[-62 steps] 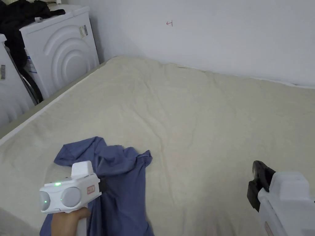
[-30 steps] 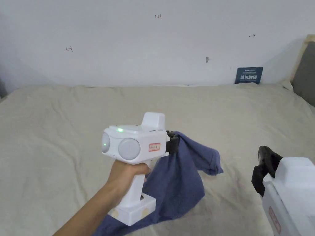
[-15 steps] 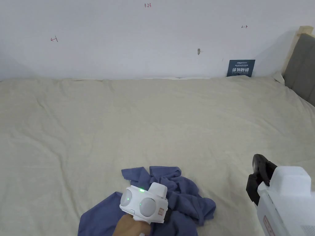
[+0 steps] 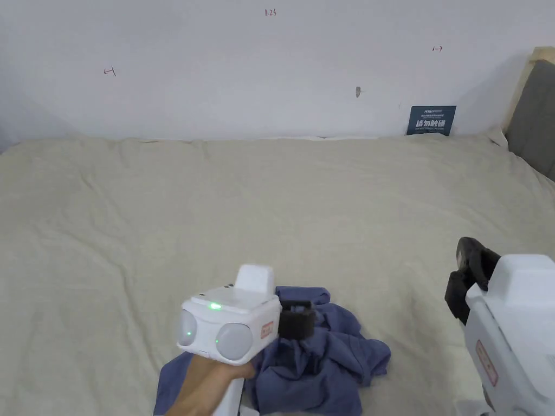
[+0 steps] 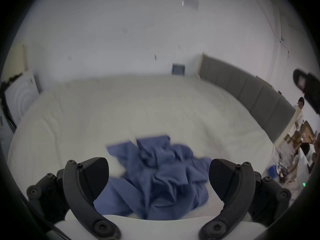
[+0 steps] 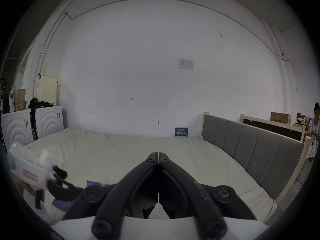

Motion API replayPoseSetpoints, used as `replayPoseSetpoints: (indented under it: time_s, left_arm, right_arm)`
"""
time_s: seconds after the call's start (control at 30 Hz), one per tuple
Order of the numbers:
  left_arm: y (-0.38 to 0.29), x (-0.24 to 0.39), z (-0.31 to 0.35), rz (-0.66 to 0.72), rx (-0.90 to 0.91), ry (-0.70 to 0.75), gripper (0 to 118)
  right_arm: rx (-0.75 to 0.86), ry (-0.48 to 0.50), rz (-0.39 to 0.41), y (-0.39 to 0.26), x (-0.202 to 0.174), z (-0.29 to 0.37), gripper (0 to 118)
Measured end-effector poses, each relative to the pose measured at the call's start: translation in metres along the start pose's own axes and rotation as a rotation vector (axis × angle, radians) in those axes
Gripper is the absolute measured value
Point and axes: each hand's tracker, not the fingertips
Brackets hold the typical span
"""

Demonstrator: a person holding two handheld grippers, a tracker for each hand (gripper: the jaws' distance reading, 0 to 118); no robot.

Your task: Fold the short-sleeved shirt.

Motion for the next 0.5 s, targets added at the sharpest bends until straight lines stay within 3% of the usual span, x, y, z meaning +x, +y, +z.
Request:
replayPoseSetpoints:
  time_s: [0.13, 0.3, 0.43, 0.5]
  left_arm:
    - [0.019, -0.018, 0.053, -0.021, 0.223, 0.125, 115]
    - [0.026, -0.043, 0.101, -0.025, 0.441, 0.255, 102]
    - [0.023, -0.058, 0.121, -0.046, 0.529, 0.337, 66]
    - [0.020, -0.063, 0.127, -0.050, 0.540, 0.340, 33]
  right_arm:
    - [0.036, 0.003, -0.002, 0.016, -0.007, 0.003, 1]
    - [0.069, 0.017, -0.003, 0.028, -0.018, 0.006, 1]
    - [0.087, 0.036, -0.001, 0.032, -0.027, 0.007, 1]
    - [0.092, 0.044, -0.001, 0.033, -0.030, 0.007, 1]
